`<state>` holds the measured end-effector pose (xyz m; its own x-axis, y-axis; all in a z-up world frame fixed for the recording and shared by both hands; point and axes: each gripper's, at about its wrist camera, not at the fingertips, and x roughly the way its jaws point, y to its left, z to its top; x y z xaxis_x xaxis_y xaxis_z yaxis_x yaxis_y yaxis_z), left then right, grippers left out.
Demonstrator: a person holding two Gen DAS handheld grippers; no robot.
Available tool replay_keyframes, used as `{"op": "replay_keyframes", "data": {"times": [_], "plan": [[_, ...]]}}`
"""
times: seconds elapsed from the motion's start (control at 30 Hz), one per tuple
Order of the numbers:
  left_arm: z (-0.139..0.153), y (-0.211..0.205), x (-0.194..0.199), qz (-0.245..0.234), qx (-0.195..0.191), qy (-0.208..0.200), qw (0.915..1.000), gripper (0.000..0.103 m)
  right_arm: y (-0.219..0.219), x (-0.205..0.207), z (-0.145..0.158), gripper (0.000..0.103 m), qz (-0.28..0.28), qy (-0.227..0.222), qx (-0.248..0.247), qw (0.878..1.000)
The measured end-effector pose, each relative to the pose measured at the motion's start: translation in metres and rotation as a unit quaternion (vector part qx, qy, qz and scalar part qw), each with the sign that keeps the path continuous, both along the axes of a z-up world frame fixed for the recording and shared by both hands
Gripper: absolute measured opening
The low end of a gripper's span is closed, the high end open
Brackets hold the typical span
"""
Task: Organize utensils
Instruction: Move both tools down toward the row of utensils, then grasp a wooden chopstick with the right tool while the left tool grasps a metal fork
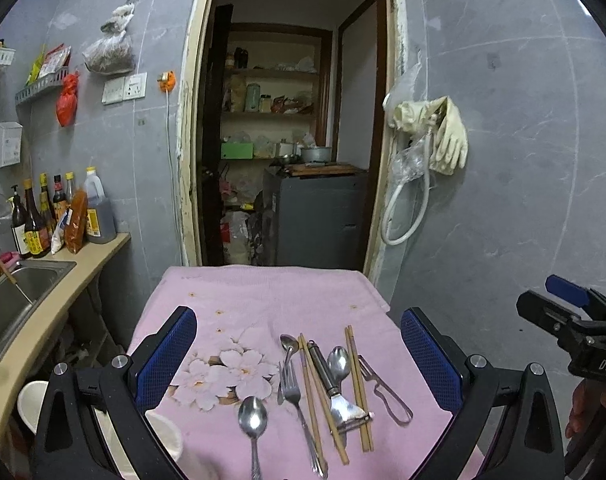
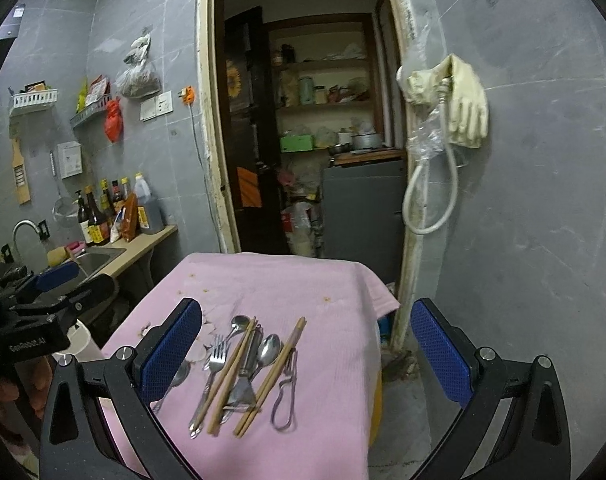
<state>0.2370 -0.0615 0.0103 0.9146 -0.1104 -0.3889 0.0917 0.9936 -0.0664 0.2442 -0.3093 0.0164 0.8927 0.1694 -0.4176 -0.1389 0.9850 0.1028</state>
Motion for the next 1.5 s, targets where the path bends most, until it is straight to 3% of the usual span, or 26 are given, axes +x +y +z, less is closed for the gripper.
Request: {"op": "replay_keyframes", "data": {"times": [0.1, 0.3, 0.73, 1.0, 1.23, 1.5], "plan": [[-0.010, -0.008, 0.019, 0.011, 0.004, 0.011, 0.9999, 0.103, -0.007, 0.027, -0.011, 0.101, 0.019, 0.007, 0.001, 1.000], [-0.031, -0.017, 0.052, 0.025, 0.006, 0.040, 0.9989, 0.100, -0.012, 0.070, -0.039, 0.088, 0.051, 0.031, 0.007, 0.998], [-0.105, -0.018, 0.116, 0.037, -0.006, 0.131, 0.9906, 0.064, 0.006, 0.131, -0.121, 0.056, 0.097, 0.102, 0.028, 0.990], [-0.150, -0.008, 0.138, 0.047, -0.024, 0.181, 0.9821, 0.047, 0.025, 0.163, -0.169, 0.038, 0.115, 0.163, 0.047, 0.979], [-0.174, 0.004, 0.151, 0.042, -0.057, 0.219, 0.9731, 0.032, 0.042, 0.187, -0.197, 0.032, 0.137, 0.208, 0.053, 0.967], [-0.183, 0.009, 0.161, 0.014, -0.074, 0.237, 0.9685, 0.025, 0.056, 0.204, -0.210, 0.023, 0.143, 0.235, 0.052, 0.960]]}}
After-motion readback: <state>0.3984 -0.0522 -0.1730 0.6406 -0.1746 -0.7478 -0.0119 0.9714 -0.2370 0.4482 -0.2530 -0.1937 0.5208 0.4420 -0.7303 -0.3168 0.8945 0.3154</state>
